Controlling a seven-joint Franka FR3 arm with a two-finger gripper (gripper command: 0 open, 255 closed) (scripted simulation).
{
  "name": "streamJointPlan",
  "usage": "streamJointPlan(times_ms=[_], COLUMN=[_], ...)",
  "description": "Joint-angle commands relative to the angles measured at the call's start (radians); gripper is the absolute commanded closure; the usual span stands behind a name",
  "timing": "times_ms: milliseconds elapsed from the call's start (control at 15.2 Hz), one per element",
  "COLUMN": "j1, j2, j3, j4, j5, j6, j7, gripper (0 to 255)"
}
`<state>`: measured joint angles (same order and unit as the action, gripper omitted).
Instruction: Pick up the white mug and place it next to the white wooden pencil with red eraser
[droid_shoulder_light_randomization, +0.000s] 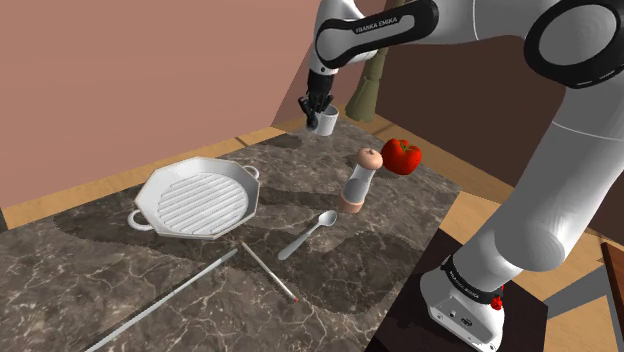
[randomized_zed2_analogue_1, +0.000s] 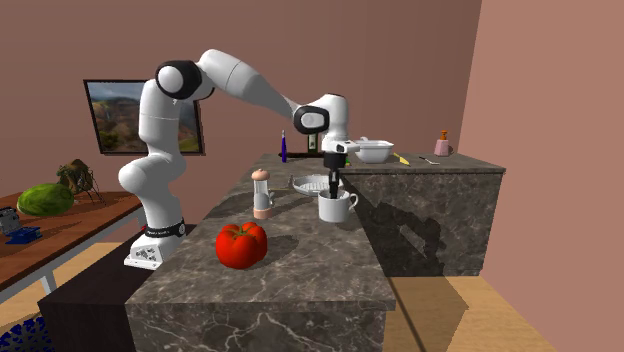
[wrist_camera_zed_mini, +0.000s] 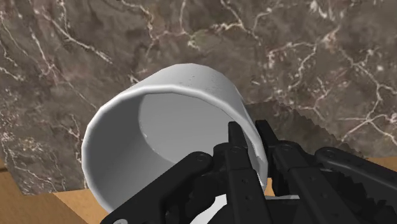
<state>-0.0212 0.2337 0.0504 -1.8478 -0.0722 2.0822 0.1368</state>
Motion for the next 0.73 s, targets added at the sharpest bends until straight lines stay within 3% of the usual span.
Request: streamJointPlan(times_ms=[0, 660], j1=[0.000, 0.000], j2=[-0.010, -0.046], j3=[0.000, 0.002], j4=[0.013, 0.102], j5=[0.001, 0.007], j6=[-0.024, -0.148], j7=[-0.002, -0.010], gripper=[255, 255])
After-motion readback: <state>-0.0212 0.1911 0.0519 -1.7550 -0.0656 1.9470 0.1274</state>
